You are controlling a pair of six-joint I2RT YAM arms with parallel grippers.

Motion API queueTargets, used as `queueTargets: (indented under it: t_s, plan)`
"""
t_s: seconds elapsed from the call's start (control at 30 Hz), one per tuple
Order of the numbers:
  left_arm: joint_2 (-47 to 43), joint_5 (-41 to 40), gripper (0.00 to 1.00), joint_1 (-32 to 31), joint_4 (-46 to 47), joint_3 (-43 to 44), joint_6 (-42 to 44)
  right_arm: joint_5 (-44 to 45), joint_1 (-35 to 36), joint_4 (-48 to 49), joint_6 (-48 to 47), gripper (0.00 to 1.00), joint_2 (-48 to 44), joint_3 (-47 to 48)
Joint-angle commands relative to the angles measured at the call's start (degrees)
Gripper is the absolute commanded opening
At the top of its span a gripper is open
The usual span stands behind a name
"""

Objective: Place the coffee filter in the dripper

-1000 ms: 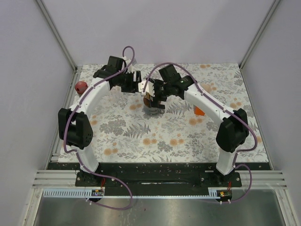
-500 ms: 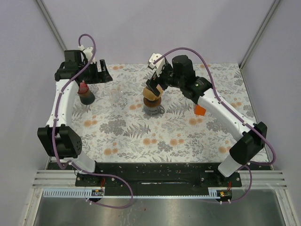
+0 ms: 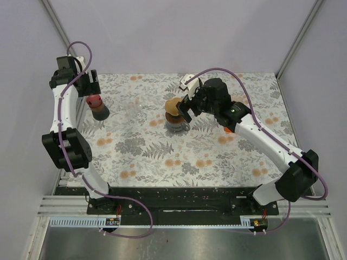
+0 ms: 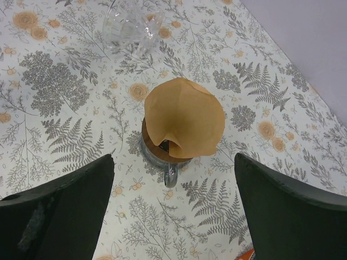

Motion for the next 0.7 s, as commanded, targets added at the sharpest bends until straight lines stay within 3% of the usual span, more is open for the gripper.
queueTargets:
  t_s: [0.0,0.13,0.37,0.47,0.67]
  plan:
    - [7.2,-12.2,0.86,0.5,0.3,6.8,0.2,1.2,0.3,4.0,0.4,0.99,-3.3,-1.1]
    - [13.1,-17.3,0.85,0.6,-0.9,11.7,1.1,0.1,0.3,4.2,0.1,0.99,-3.6,-1.8]
    - [21.7,-18.2,0.76,0.6,-3.0,17.6,1.5,-1.0,0.2,4.6,-0.2,1.00,-3.8,-2.3]
    - [23.7,-16.9,0.65,0.6,-4.0,17.9,1.6,-0.9,0.2,4.6,-0.3,1.00,-4.0,-2.4]
    - [22.3,-13.8,0.33,1.3,-4.0,14.8,2.2,-0.7,0.3,4.7,-0.4,1.00,-4.0,-2.3]
